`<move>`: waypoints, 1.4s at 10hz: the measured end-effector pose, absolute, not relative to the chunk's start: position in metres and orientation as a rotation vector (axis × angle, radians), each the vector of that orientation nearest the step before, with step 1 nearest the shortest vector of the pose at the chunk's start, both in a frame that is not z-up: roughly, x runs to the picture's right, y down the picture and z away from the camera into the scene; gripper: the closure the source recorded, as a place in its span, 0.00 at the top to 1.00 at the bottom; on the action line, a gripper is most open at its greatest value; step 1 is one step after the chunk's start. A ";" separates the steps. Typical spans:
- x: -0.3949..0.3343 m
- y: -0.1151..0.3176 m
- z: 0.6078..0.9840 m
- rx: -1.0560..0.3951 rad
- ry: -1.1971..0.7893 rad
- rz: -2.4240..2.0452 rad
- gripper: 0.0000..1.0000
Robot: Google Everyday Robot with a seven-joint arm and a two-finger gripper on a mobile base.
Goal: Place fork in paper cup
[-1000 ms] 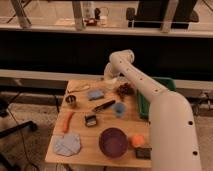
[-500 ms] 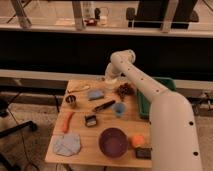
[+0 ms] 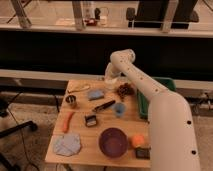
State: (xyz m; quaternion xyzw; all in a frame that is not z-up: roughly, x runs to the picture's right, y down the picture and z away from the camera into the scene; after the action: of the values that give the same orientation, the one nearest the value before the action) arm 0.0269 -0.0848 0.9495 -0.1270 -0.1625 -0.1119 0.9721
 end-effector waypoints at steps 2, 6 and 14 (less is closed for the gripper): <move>0.025 -0.083 0.951 -0.263 -0.330 -0.227 0.00; 0.021 -0.079 0.954 -0.272 -0.336 -0.227 0.00; 0.019 -0.085 0.953 -0.267 -0.348 -0.226 0.00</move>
State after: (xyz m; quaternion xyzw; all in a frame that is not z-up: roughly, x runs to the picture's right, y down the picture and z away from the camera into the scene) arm 0.0193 -0.0854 0.9528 -0.1321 -0.1724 -0.1118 0.9697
